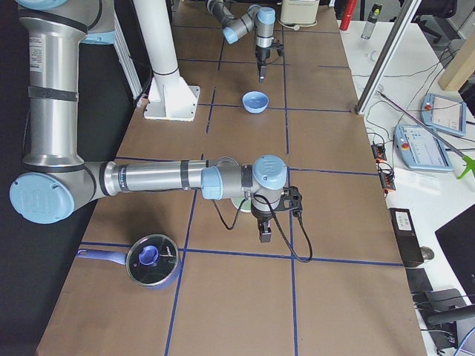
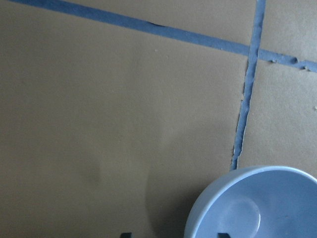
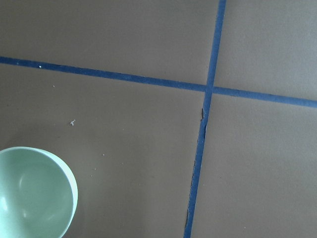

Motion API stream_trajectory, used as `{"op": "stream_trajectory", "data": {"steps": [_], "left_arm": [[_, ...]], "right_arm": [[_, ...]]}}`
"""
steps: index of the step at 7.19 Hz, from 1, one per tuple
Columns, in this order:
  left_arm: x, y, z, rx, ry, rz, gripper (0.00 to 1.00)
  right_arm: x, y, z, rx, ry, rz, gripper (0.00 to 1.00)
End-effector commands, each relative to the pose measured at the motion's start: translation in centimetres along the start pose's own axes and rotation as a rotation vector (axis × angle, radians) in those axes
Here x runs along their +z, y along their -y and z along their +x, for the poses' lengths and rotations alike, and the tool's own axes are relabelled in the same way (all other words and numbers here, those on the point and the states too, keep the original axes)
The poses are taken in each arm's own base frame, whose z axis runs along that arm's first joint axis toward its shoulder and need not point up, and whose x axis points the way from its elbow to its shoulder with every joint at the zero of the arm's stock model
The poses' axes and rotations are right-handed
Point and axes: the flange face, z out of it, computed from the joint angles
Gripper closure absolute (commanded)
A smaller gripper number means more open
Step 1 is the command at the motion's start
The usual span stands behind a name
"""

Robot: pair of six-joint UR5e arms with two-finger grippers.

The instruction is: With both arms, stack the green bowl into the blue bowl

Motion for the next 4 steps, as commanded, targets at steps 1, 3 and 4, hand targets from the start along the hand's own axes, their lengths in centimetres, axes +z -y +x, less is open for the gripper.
{"op": "stream_trajectory", "data": {"steps": [1,3,4], "left_arm": [[-6.7,4.6,-16.0,0.239,0.154,0.011,0.0],[-12.5,7.5,-36.6,0.318,0.149,-0.028,0.0],[-13.6,5.4,-47.6,0.336,0.143,-0.06,0.0]], "right_arm": [[0.1,0.7,-0.8,0.008,0.002,-0.001,0.0],[0.0,1.0,-1.9,0.053,0.019,0.001,0.0],[-0.2,1.2,-2.8,0.053,0.021,0.004,0.0]]}}
